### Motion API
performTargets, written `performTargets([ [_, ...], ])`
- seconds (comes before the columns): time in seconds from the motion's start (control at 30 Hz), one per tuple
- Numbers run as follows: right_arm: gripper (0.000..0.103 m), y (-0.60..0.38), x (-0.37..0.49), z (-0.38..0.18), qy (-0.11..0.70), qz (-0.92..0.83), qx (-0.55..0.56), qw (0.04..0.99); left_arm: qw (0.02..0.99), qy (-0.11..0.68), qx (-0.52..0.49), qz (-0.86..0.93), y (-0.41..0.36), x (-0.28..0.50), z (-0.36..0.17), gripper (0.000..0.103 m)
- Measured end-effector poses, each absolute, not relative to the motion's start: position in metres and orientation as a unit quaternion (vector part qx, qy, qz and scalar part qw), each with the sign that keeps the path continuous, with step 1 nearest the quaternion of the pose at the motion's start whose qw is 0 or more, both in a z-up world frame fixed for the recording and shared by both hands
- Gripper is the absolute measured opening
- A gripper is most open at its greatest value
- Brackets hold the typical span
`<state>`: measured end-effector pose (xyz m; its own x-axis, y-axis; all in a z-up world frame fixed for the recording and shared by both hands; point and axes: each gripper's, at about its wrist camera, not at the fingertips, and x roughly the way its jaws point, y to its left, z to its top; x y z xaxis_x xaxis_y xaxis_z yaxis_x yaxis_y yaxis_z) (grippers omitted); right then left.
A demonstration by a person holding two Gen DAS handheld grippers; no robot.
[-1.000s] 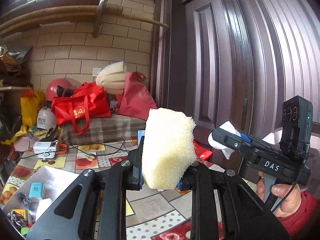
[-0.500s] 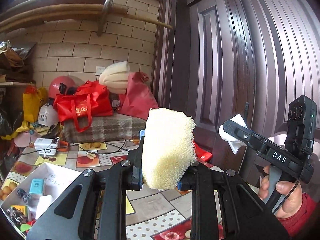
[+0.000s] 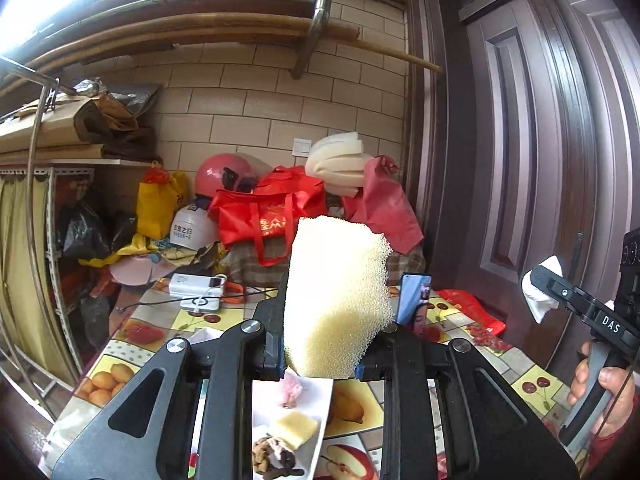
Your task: Organize soft objects
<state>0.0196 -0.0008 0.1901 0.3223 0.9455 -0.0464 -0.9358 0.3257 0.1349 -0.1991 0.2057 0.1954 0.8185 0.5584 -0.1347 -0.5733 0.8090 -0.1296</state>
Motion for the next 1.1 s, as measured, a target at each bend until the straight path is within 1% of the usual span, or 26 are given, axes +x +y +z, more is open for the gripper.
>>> performTargets([
  [0.13,0.058,0.059,0.014,0.176,0.12,0.613,0.016,0.781,0.925,0.091,-0.112,0.351,0.254,-0.209,0.169,0.022],
  [0.27,0.058,0.124,0.006,0.142,0.198,0.634,-0.006,0.748,0.9,0.148,-0.15,0.382,0.296,-0.206,0.128,0.022],
  [0.4,0.058,0.179,-0.007,0.105,0.244,0.635,-0.037,0.732,0.887,0.188,-0.191,0.376,0.319,-0.199,0.089,0.022],
  [0.57,0.059,0.221,-0.012,0.071,0.285,0.628,-0.066,0.721,0.876,0.201,-0.216,0.381,0.331,-0.194,0.069,0.022],
  [0.6,0.059,0.227,-0.011,0.067,0.292,0.628,-0.066,0.719,0.874,0.201,-0.219,0.384,0.334,-0.194,0.068,0.023],
  [0.63,0.062,0.23,-0.012,0.064,0.295,0.629,-0.066,0.716,0.872,0.202,-0.22,0.388,0.336,-0.194,0.066,0.026],
  [0.67,0.066,0.233,-0.012,0.061,0.298,0.63,-0.066,0.714,0.869,0.203,-0.22,0.394,0.338,-0.194,0.065,0.038],
  [0.7,0.07,0.234,-0.013,0.059,0.298,0.631,-0.067,0.713,0.866,0.201,-0.219,0.402,0.339,-0.195,0.065,0.069],
  [0.73,0.084,0.233,-0.013,0.058,0.294,0.63,-0.066,0.716,0.864,0.198,-0.217,0.409,0.34,-0.197,0.064,0.086],
  [0.77,0.092,0.231,-0.013,0.058,0.289,0.63,-0.063,0.719,0.862,0.191,-0.213,0.418,0.34,-0.199,0.064,0.103],
  [0.83,0.103,0.223,-0.012,0.06,0.281,0.631,-0.05,0.722,0.856,0.184,-0.211,0.434,0.34,-0.204,0.066,0.103],
  [0.97,0.103,0.207,-0.011,0.07,0.267,0.628,-0.026,0.73,0.852,0.176,-0.203,0.449,0.332,-0.208,0.071,0.103],
  [1.1,0.103,0.178,-0.017,0.085,0.23,0.624,-0.015,0.747,0.859,0.17,-0.174,0.45,0.308,-0.202,0.084,0.103],
])
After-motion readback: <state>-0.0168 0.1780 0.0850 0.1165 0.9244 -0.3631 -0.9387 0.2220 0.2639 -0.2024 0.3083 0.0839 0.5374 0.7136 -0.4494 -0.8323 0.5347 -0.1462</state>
